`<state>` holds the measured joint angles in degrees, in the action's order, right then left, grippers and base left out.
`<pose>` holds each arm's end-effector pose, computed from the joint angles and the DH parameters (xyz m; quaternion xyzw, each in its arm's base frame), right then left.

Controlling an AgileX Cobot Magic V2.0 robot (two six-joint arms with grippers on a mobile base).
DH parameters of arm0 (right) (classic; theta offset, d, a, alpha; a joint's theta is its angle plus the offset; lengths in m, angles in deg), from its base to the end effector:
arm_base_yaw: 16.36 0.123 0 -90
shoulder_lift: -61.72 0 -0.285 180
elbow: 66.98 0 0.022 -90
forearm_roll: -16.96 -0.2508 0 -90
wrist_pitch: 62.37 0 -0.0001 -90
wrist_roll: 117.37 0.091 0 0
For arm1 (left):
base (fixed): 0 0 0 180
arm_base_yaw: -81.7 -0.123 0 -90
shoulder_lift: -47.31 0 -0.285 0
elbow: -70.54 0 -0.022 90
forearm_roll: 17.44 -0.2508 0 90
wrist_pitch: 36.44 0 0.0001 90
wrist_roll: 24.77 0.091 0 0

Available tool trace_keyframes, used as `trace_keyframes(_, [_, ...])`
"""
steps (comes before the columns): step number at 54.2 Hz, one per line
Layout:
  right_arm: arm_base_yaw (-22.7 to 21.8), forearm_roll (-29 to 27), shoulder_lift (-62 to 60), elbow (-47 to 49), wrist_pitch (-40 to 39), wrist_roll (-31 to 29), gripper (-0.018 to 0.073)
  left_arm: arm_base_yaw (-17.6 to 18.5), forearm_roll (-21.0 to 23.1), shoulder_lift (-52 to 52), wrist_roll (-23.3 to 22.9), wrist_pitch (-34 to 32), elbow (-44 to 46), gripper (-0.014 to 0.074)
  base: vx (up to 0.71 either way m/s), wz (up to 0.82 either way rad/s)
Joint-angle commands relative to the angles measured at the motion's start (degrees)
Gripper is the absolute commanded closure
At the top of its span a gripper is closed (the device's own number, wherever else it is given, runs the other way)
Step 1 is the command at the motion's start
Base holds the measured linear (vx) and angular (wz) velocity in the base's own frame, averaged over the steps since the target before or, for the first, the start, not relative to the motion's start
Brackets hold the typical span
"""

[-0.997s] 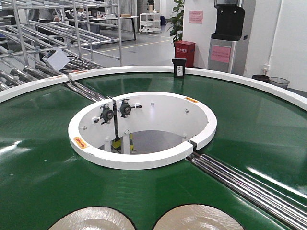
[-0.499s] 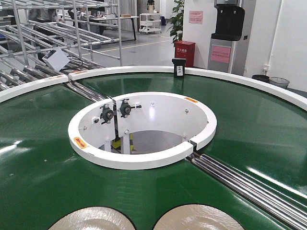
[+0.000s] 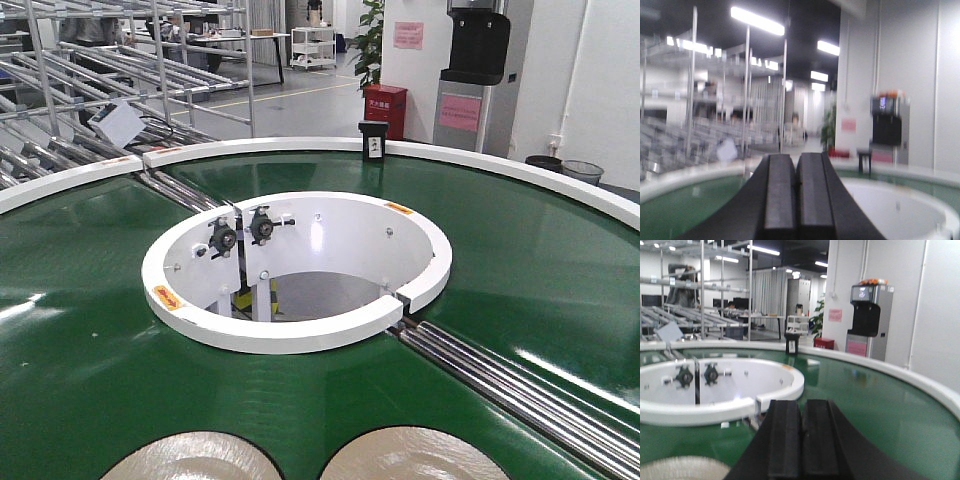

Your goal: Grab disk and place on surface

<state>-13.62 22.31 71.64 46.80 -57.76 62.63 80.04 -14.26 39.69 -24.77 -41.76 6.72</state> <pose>0.0473 0.0016 0.2681 -0.0427 0.6462 -0.0197 0.7617 0.0315 0.0014 0.2982 -0.0251 0.5450 -0.0096 0.8380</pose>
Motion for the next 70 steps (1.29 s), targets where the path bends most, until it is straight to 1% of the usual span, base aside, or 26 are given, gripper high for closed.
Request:
trace_keyframes(1, [0.0, 0.0, 5.6, 9.9, -0.3, 0.0, 0.0567, 0.3, -0.1, -4.3, 0.9, -0.1, 9.2, 0.0604, 0.0, 0.0])
trace_keyframes(5, [0.0, -0.1, 11.1, 16.2, 0.7, 0.6, 0.0567, 0.3, -0.1, -8.9, 1.7, 3.6, 15.7, 0.0604, 0.0, 0.0])
trace_keyframes(11, [0.0, -0.1, 18.4, 22.3, 0.6, 0.6, 0.0567, 0.3, -0.1, -16.9, 1.7, 6.6, 22.1, 0.0604, 0.0, 0.0])
trace_keyframes(15, [0.0, 0.0, 23.8, 24.5, 0.7, 0.6, 0.0566, 0.3, -0.1, -21.6, 1.7, 6.8, 23.8, 0.0604, 0.0, 0.0])
trace_keyframes(20, [0.0, -0.1, 28.9, 24.6, 0.8, 0.6, 0.0564, 0.3, -0.1, -26.4, 1.7, 7.5, 23.9, 0.0602, 0.0, 0.0])
trace_keyframes(21, [0.0, -0.2, 34.1, 24.6, 1.6, 0.6, 0.0557, 0.3, -0.1, -31.1, 1.7, 12.5, 23.9, 0.0591, 0.0, 0.0])
trace_keyframes(27, [0.0, -0.7, 37.9, 24.6, 1.1, 0.6, 0.0537, 0.3, -0.1, -35.3, 1.7, 18.7, 23.9, 0.0555, 0.0, 0.0])
trace_keyframes(30, [0.0, -0.7, 39.6, 24.6, 1.1, 0.6, 0.0519, 0.3, -0.1, -37.6, 1.7, 22.1, 23.9, 0.052, 0.0, 0.0])
trace_keyframes(33, [0.0, -0.7, 40.9, 24.6, 1.2, 0.6, 0.0496, 0.3, -0.1, -39.5, 1.7, 23.9, 23.9, 0.0479, 0.0, 0.0])
trace_keyframes(35, [0.0, -0.7, 41.5, 24.6, 1.3, 0.6, 0.0473, 0.3, -0.1, -40.5, 1.7, 25.0, 23.9, 0.0448, 0.0, 0.0])
trace_keyframes(37, [0.0, -0.7, 42.1, 24.6, 1.7, 0.6, 0.0442, 0.3, -0.1, -41.8, 1.8, 26.3, 23.9, 0.0398, 0.0, 0.0])
trace_keyframes(43, [0.0, -0.7, 43.4, 24.6, 3.3, 0.6, 0.0331, 0.3, -0.1, -44.0, 1.8, 28.0, 23.9, 0.0272, 0.0, 0.0])
trace_keyframes(47, [0.0, -0.7, 43.7, 24.6, 4.2, 0.6, 0.0228, 0.3, -0.1, -45.5, 1.8, 28.0, 23.9, 0.0179, 0.0, 0.0])
trace_keyframes(51, [0.0, -0.7, 43.7, 24.6, 4.3, 0.6, 0.0132, 0.3, -0.1, -46.5, 1.8, 28.0, 23.9, 0.012, 0.0, 0.0])
trace_keyframes(56, [0.0, -0.7, 43.7, 24.6, 4.3, 0.6, 0.0034, 0.3, 0.0, -47.8, 1.4, 27.9, 23.9, 0.0094, 0.0, 0.0])
trace_keyframes(61, [0.0, -0.7, 43.7, 24.6, 4.3, 0.6, -0.0017, 0.3, 0.0, -49.6, 0.0, 28.3, 23.9, 0.0096, 0.0, 0.0])
trace_keyframes(66, [0.0, -0.8, 43.7, 24.6, 4.3, 0.6, -0.0027, 0.3, 0.2, -52.2, -2.9, 29.7, 23.9, 0.0096, 0.0, 0.0])
trace_keyframes(70, [0.0, -0.9, 43.7, 24.6, 4.3, 0.6, -0.0026, 0.3, 0.9, -54.8, -7.1, 28.8, 23.9, 0.0096, 0.0, 0.0])
